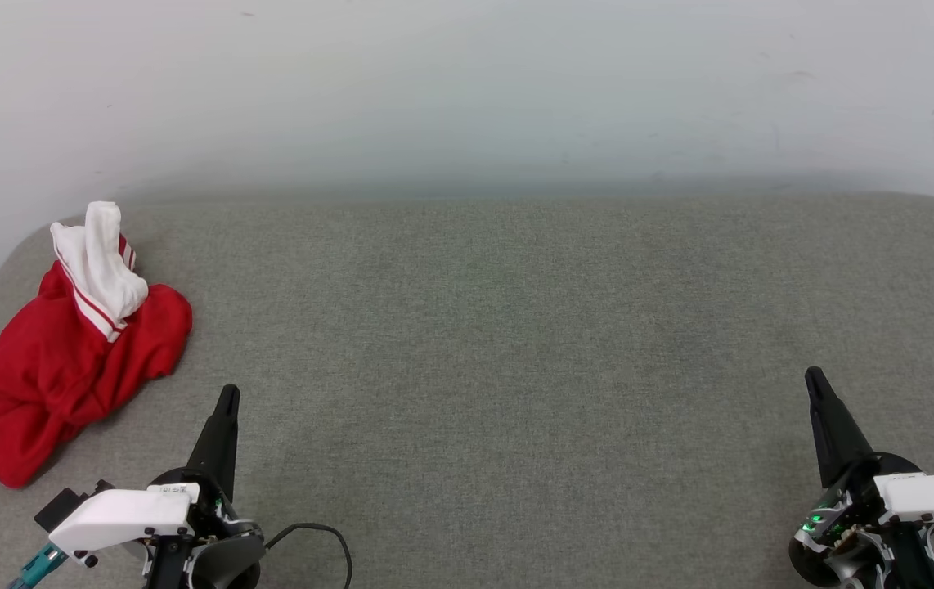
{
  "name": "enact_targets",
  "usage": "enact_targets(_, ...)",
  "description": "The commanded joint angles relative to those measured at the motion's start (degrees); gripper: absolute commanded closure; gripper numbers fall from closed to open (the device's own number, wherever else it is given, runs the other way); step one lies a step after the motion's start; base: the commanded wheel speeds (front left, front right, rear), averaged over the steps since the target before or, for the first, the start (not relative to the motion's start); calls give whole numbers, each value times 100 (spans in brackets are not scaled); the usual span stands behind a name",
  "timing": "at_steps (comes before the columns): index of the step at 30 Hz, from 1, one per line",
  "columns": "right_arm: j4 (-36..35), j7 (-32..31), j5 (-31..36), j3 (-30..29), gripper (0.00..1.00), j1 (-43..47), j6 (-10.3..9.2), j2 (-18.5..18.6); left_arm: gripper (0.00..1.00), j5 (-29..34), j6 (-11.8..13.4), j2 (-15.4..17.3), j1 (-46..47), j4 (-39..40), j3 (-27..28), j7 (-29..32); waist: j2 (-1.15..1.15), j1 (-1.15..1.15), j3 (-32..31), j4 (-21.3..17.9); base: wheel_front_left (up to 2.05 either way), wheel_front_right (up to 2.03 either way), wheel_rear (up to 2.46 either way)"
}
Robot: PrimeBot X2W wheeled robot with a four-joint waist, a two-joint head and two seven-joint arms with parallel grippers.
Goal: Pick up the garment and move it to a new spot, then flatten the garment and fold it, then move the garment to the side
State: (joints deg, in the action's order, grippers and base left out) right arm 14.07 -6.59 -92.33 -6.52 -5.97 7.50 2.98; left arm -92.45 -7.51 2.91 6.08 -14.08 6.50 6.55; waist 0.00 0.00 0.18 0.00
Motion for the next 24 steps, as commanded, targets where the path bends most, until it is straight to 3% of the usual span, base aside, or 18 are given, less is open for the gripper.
enact_targets(1,0,3,-11,4,100,-74,-2,-29,100,19,-15,-8,44,4,10,1,0,0,0,0,0,0,0)
enact_targets(24,0,3,-11,5,100,-74,-2,-29,100,19,-15,-8,44,4,10,1,0,0,0,0,0,0,0)
